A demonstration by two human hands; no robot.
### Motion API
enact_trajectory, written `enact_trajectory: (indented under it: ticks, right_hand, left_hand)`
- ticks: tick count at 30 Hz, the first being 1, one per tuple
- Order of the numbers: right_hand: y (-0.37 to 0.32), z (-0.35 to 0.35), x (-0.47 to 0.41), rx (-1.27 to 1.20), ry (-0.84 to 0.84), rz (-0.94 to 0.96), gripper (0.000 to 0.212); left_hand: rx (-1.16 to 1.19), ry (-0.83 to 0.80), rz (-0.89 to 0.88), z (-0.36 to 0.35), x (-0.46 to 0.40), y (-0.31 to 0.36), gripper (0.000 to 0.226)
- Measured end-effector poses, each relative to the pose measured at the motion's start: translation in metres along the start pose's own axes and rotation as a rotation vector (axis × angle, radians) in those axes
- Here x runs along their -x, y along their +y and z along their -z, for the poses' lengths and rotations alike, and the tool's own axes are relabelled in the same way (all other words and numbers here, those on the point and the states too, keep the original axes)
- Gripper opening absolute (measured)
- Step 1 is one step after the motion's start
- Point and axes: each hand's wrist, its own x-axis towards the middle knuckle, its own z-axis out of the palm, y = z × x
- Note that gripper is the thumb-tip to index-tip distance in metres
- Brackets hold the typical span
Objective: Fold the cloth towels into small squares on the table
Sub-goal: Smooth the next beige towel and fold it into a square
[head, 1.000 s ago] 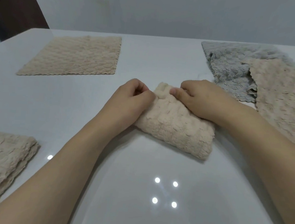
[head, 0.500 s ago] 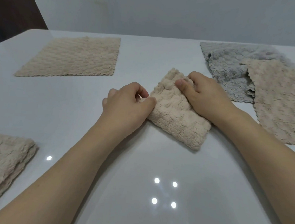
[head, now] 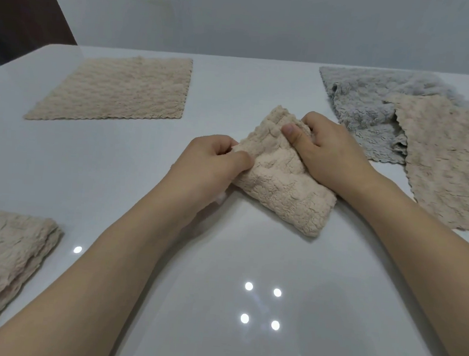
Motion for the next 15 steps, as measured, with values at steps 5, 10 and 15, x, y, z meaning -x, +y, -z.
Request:
enact_trajectory:
  ticks: [5, 10, 15]
  right_hand:
    - [-0.0002, -0.0005, 0.0003, -0.002, -0.006, 0.001, 0.049]
    - [-0.0013, 0.0002, 0.0004, -0.014, -0.014, -0.002, 0.051]
    - [-0.0008, 0.0002, 0.0004, -0.025, -0.022, -0.01, 0.051]
  left_hand:
    - [0.119, -0.009, -0.099, 0.0002, 0.0004, 0.0011, 0.026]
    - [0.292, -0.115, -0.172, -0.0006, 0.0039, 0.0022, 0.015]
    - [0.288, -0.144, -0.208, 0.0002, 0.0021, 0.0001, 0.017]
